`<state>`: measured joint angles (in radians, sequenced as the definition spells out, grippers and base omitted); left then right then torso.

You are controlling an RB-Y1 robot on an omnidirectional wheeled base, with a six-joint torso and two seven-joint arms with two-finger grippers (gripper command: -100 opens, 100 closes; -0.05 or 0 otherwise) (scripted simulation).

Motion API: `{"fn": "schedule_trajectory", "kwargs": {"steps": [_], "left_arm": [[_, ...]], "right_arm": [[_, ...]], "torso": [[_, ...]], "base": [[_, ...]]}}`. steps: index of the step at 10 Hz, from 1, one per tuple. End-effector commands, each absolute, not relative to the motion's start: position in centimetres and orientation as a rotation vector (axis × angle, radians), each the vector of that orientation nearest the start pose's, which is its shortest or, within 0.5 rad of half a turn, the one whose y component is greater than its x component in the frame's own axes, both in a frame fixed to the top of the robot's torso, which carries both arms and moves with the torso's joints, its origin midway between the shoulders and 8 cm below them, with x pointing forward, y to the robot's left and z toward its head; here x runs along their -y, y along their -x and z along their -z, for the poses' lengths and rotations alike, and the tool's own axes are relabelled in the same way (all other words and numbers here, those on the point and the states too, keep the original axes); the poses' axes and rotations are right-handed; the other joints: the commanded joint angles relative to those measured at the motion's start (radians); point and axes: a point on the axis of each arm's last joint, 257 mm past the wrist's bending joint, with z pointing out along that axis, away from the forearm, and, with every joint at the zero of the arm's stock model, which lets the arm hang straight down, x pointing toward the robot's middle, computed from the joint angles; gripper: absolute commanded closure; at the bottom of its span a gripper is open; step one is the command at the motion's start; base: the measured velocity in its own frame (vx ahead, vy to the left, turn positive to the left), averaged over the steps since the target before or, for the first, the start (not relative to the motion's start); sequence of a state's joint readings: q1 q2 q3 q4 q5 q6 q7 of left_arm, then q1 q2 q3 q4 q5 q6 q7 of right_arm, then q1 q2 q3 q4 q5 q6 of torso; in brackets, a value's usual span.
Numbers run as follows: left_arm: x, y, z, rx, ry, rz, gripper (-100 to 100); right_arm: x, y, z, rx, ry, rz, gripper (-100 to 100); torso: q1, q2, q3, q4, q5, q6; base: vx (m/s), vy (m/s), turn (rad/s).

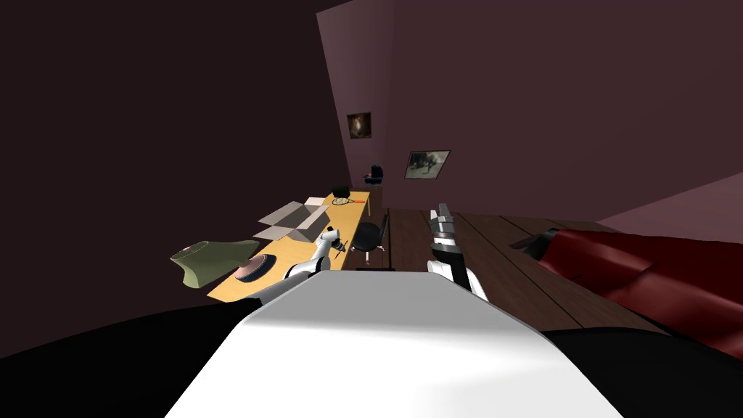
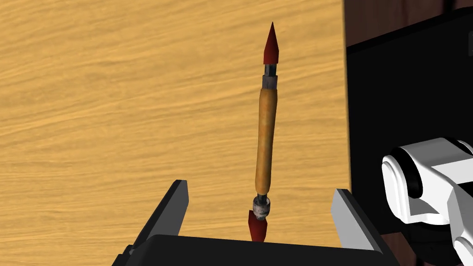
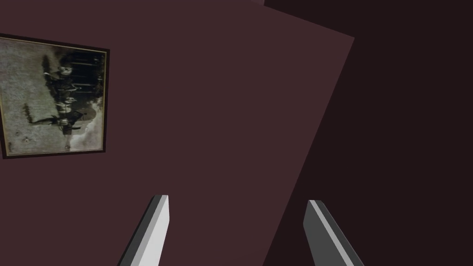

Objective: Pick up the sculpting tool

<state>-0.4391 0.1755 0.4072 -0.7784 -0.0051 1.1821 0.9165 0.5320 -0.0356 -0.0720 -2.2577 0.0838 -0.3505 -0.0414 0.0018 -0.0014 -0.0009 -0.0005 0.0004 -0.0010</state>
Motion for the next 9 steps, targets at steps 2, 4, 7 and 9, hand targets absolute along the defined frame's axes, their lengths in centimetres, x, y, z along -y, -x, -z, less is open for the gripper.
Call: {"fn": "schedule_trajectory", "kwargs": {"steps": [2, 4, 7, 9], "left_arm": [[-34.2, -36.8, 53.4, -0.516, 3.053, 0.060, -100], [-33.8, -36.0, 54.3, -0.476, 3.059, 0.059, -100], [-33.6, -35.9, 54.5, -0.467, 3.060, 0.060, 100], [-33.4, -35.9, 54.5, -0.467, 3.062, 0.059, 100]], "right_arm": [[30.6, -36.4, 2.6, -0.802, -0.755, -1.146, 0], [30.6, -36.4, 2.6, -0.802, -0.754, -1.146, 0], [30.6, -36.4, 2.6, -0.802, -0.755, -1.145, 0], [30.6, -36.4, 2.6, -0.802, -0.755, -1.146, 0]], "torso": [[-0.001, 0.001, 0.001, 0.000, 0.000, 0.000], [0.003, 0.002, 0.001, 0.001, 0.001, 0.001], [0.001, 0.002, 0.001, 0.001, 0.000, 0.000], [-0.001, 0.001, 0.001, 0.000, -0.001, 0.000]], "base": [[-0.001, 0.028, -0.069], [0.003, 0.084, -0.205], [-0.006, 0.046, -0.043], [0.000, 0.000, 0.000]]}}
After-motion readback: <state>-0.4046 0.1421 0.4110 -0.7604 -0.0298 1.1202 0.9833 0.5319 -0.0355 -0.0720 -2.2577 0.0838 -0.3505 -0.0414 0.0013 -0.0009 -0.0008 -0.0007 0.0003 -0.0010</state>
